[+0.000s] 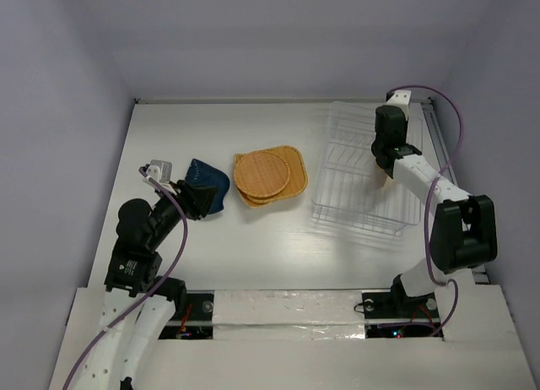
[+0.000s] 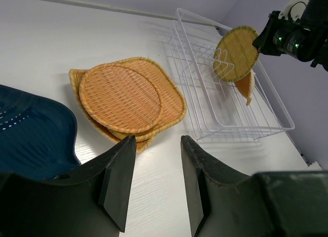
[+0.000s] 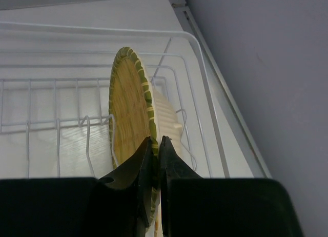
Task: Unload the plates from the dish rack
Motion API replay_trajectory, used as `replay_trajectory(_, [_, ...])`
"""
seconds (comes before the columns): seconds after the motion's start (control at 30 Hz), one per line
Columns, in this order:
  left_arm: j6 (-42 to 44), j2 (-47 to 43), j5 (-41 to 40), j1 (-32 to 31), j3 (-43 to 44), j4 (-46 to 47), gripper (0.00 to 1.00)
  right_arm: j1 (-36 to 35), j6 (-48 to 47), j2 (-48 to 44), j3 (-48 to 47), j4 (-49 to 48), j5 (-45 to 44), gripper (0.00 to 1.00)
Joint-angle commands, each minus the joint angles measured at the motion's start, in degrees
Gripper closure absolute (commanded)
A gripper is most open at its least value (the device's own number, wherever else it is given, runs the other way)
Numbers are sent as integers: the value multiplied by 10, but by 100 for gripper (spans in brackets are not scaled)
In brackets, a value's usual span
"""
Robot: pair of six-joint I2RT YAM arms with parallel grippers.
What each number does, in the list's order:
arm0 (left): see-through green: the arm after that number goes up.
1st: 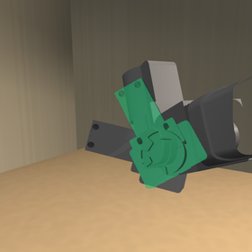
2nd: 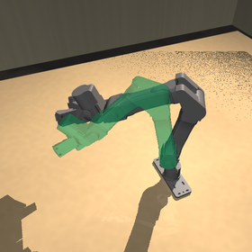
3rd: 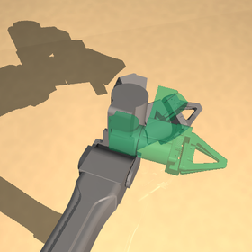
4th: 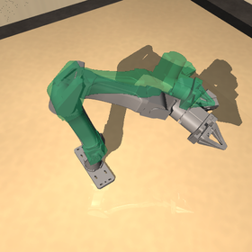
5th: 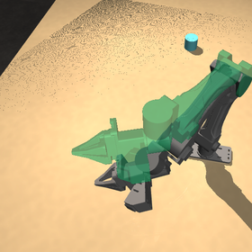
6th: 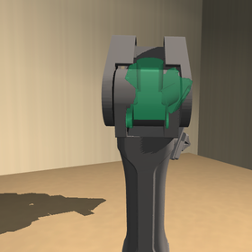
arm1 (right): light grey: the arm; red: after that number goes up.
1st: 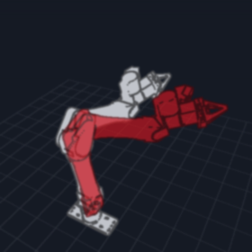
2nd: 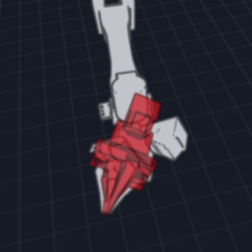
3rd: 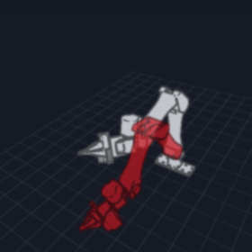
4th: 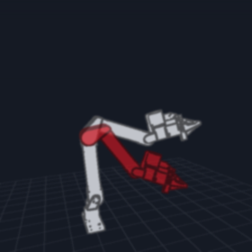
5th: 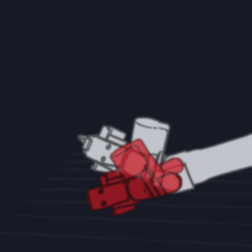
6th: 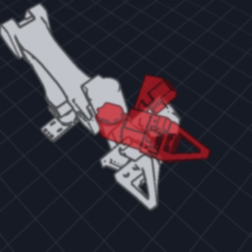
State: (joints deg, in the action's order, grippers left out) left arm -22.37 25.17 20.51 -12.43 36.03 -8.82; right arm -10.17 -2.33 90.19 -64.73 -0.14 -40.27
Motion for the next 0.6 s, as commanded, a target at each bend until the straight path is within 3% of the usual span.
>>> replay_trajectory(0.0, [3, 7, 1, -3, -3, 25, 63, -12, -57, -30, -23, -89, -38, 100])
replay_trajectory(0.17, [3, 8, 7, -3, -3, 28, 63, -65, -112, -51, -20, -102, -105, 100])
replay_trajectory(0.33, [2, 5, 4, -8, -3, 28, 63, -114, -106, -57, -47, -59, -174, 100])
replay_trajectory(0.57, [1, 4, 4, -8, -3, 29, 63, -139, -62, -184, -108, 27, -179, 100])
